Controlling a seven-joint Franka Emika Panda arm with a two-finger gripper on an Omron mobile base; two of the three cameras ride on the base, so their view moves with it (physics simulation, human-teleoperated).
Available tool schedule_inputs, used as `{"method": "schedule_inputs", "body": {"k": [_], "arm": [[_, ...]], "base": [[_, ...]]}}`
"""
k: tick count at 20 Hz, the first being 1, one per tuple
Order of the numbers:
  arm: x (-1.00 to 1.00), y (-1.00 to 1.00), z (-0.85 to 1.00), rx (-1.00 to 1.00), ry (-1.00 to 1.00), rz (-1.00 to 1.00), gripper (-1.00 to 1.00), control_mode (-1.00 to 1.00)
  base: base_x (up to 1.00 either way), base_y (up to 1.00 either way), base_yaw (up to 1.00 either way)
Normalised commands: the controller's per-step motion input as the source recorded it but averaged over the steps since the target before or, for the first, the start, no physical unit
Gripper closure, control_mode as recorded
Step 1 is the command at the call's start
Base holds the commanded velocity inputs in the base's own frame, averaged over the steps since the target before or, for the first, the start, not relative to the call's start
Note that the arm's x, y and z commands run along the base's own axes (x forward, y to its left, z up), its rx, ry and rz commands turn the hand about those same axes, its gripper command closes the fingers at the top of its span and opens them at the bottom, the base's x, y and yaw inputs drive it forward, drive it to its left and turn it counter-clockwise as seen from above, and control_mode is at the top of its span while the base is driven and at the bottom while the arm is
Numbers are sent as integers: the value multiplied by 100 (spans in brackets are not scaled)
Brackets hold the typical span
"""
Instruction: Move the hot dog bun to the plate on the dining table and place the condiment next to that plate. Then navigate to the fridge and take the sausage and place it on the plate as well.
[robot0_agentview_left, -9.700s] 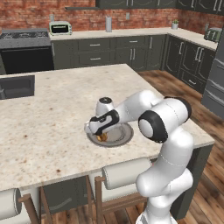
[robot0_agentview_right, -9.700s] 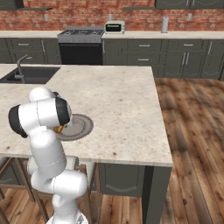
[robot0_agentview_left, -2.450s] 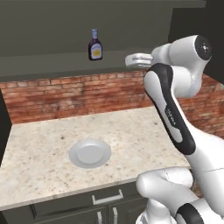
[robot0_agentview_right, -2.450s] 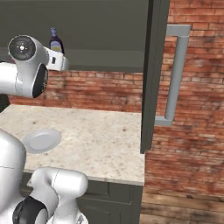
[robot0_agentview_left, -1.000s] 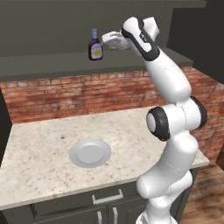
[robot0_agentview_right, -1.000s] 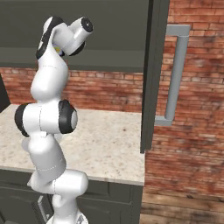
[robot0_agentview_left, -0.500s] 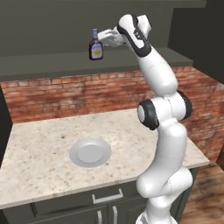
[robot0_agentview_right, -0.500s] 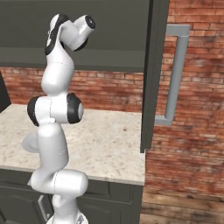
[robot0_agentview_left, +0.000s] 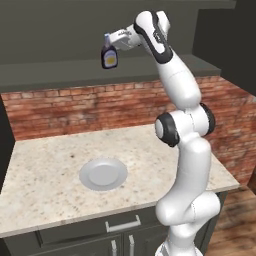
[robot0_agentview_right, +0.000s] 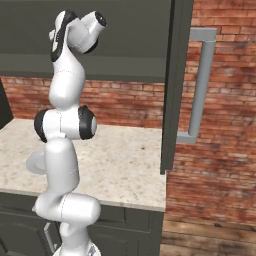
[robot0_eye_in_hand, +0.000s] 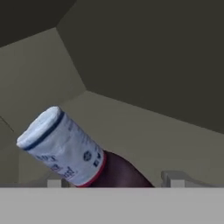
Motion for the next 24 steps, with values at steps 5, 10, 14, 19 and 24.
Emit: {"method": "schedule_inputs", "body": {"k": [5,10,14,19,24], "arm": [[-76,5,0,0,-7,1,100,-100],[-99,2,-1,0,-7,0,100,-100],[-100,28,-26,3,-8,-4,100,-100],[-100,29,-35,20,-4,-6,100,-100],[-100,5,-10,9,-3,-8,100,-100]], "base": [[0,0,0],[0,0,0],[0,0,0],[0,0,0],[0,0,0]]}}
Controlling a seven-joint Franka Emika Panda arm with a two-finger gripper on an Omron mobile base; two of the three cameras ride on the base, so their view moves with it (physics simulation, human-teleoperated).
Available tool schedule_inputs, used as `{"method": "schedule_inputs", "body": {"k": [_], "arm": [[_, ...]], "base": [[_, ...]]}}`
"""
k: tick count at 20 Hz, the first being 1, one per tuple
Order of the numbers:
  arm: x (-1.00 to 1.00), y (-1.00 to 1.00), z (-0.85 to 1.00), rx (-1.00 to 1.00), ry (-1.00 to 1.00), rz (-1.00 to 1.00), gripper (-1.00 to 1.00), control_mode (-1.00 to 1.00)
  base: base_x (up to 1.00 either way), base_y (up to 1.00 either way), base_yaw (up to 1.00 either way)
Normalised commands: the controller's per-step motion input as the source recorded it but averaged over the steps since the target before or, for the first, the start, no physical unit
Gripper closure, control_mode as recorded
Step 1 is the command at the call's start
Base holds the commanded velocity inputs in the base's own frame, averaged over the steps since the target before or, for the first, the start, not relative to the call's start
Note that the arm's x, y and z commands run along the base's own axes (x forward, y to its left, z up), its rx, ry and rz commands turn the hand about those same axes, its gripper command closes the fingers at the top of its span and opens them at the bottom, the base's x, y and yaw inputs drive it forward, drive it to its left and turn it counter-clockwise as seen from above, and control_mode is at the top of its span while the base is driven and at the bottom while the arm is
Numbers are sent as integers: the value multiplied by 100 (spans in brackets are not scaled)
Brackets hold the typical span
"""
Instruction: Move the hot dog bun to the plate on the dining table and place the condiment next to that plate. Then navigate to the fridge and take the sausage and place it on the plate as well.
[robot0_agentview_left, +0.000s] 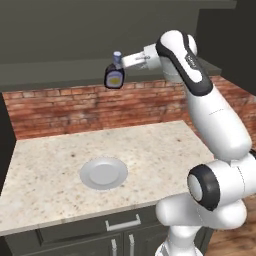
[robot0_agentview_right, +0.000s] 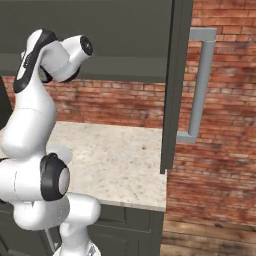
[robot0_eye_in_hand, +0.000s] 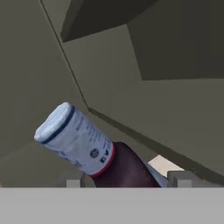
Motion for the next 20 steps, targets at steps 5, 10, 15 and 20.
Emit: {"method": "schedule_inputs", "body": {"k": [5,10,15,20], "arm": [[-100,-15,0,0,0,-6,100,-100],[-100,-66,0,0,0,-2,100,-100],[-100,-65,-18,-1,1,-5,100,-100],[-83,-22,-54,-1,21,-4,100,-100]], "base": [[0,0,0],[0,0,0],[0,0,0],[0,0,0]]}}
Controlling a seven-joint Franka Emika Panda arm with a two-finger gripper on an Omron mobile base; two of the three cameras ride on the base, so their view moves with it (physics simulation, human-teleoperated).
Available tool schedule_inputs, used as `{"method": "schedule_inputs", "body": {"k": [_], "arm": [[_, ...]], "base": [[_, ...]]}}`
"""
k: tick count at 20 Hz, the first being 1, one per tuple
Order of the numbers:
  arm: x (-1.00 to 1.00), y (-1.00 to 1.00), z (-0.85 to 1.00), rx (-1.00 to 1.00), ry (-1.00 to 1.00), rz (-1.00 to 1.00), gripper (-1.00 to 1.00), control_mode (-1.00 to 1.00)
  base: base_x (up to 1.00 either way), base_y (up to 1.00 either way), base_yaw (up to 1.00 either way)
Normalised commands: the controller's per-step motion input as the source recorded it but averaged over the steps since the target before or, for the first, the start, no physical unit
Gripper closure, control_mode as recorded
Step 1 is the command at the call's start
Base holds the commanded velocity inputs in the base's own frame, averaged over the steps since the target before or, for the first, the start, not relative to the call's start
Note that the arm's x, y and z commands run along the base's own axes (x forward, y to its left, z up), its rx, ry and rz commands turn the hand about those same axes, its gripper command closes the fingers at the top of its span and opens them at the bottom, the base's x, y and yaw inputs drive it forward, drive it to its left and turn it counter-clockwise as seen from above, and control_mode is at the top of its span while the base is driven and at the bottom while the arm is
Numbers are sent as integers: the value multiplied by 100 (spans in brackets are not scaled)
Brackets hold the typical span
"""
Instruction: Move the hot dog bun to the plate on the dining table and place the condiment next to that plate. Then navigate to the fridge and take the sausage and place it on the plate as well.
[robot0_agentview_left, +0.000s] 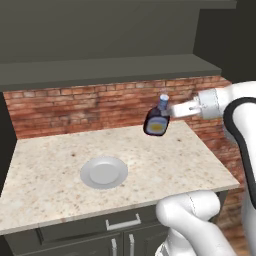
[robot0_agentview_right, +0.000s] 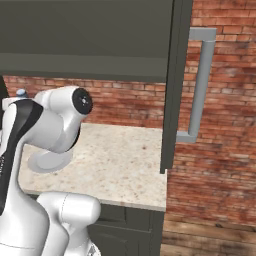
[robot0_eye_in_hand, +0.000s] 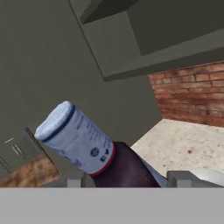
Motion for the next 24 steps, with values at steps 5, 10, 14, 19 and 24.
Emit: {"method": "schedule_inputs", "body": {"k": [5,10,14,19,24], "arm": [[-5,0,-49,-2,29,-1,100,-100],[0,0,0,0,0,0,100,100],[0,0,0,0,0,0,100,100],[0,0,0,0,0,0,100,100],[0,0,0,0,0,0,100,100]], "base": [[0,0,0],[-89,-4,-2],[-100,-12,-2],[-100,-21,18],[-97,-24,70]]}}
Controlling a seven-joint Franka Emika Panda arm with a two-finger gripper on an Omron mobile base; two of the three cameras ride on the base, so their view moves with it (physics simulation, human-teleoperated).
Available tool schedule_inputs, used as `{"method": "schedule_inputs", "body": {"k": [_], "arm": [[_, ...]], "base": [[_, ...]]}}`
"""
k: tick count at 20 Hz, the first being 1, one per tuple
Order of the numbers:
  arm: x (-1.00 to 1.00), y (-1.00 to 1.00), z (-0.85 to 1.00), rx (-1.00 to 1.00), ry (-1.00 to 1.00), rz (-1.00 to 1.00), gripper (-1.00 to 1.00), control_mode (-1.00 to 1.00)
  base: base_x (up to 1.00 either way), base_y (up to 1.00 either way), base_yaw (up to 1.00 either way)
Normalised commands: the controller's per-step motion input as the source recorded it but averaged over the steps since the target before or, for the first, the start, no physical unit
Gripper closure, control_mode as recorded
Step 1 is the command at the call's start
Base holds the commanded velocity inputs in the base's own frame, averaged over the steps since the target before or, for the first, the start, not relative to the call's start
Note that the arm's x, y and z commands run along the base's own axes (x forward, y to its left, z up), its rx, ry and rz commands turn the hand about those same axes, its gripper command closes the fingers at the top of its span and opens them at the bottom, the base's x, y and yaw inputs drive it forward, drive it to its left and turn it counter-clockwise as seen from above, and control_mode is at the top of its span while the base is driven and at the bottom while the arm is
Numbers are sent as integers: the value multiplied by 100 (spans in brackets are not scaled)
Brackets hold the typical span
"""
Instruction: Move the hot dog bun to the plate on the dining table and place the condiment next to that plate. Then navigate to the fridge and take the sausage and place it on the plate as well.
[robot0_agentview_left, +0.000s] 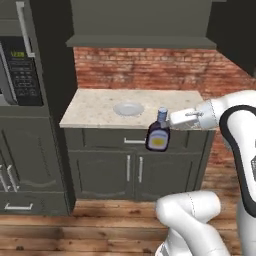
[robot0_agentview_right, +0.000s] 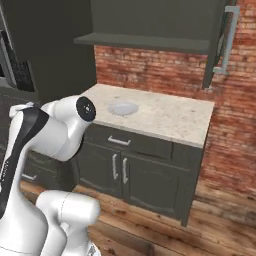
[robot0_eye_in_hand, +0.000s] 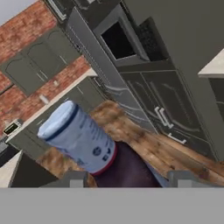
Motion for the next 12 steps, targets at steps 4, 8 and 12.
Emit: {"method": "schedule_inputs", "body": {"k": [4,8,12], "arm": [[0,0,0,0,0,0,100,100],[0,0,0,0,0,0,100,100],[0,0,0,0,0,0,100,100]], "base": [[-92,-21,78],[-99,-13,74],[-100,0,70]]}}
